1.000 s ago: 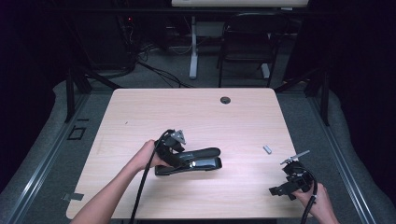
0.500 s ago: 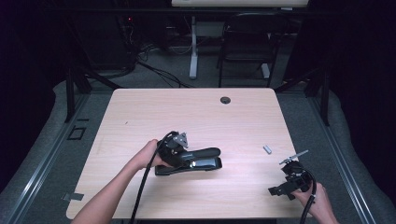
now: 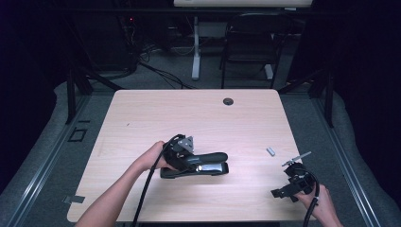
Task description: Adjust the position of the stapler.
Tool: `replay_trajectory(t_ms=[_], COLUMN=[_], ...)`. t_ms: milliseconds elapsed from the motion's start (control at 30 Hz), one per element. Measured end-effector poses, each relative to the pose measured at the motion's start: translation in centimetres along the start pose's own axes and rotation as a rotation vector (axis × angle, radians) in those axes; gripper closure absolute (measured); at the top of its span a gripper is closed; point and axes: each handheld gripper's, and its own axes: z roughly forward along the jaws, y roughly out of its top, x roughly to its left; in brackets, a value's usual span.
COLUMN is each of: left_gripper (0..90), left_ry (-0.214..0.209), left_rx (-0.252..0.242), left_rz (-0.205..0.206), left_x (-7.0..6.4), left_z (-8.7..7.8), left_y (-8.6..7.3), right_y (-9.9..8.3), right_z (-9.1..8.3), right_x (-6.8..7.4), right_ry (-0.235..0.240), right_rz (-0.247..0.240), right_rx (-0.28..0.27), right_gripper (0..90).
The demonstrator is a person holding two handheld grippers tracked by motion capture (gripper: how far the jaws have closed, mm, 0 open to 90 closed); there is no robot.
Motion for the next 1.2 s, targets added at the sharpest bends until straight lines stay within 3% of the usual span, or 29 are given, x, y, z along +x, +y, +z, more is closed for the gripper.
replay_trajectory(t_ms=[33, 67, 100, 367, 400, 800, 900, 1067, 1100, 1200], left_gripper=[53.0, 53.0, 53.0, 53.1, 53.1, 53.0, 53.3, 53.4, 53.4, 53.4], left_ry=[0.027, 0.027, 0.013, 0.001, -0.002, -0.001, -0.033, -0.038, -0.020, -0.030], left_rx=[-0.011, -0.011, -0.009, -0.009, -0.009, 0.003, 0.001, -0.003, -0.011, -0.007], left_rz=[-0.002, -0.002, 0.011, 0.046, 0.047, -0.007, 0.003, 0.023, 0.022, 0.026], left_x=[-0.2, -0.2, -0.3, -0.8, -0.8, -1.2, -1.2, -1.3, -1.4, -1.5], left_z=[0.2, 0.2, 0.3, 0.6, 0.6, 0.6, 0.6, 0.5, 0.6, 0.5], left_y=[0.0, 0.0, 0.3, 0.7, 0.7, 0.9, 0.9, 0.8, 0.7, 0.6], right_y=[0.0, 0.0, 0.1, 0.0, 0.0, 0.0, 0.0, 0.4, 0.4, 0.5], right_z=[0.1, 0.1, 0.0, 0.0, 0.0, -0.1, 0.0, 0.1, 0.2, 0.2], right_x=[0.0, 0.1, 0.0, 0.1, 0.0, 0.0, 0.1, 0.1, 0.2, 0.2], right_ry=[-0.016, -0.022, -0.015, -0.001, -0.017, -0.016, 0.004, -0.015, 0.006, 0.008], right_rz=[0.001, 0.012, -0.011, -0.003, -0.009, -0.009, -0.007, -0.031, -0.020, -0.022], right_rx=[-0.001, -0.007, 0.020, 0.000, 0.003, 0.005, 0.003, 0.015, 0.006, 0.007], right_gripper=[4.3, 4.3, 4.3, 4.4, 4.4, 4.4, 4.4, 4.4, 4.4, 4.4])
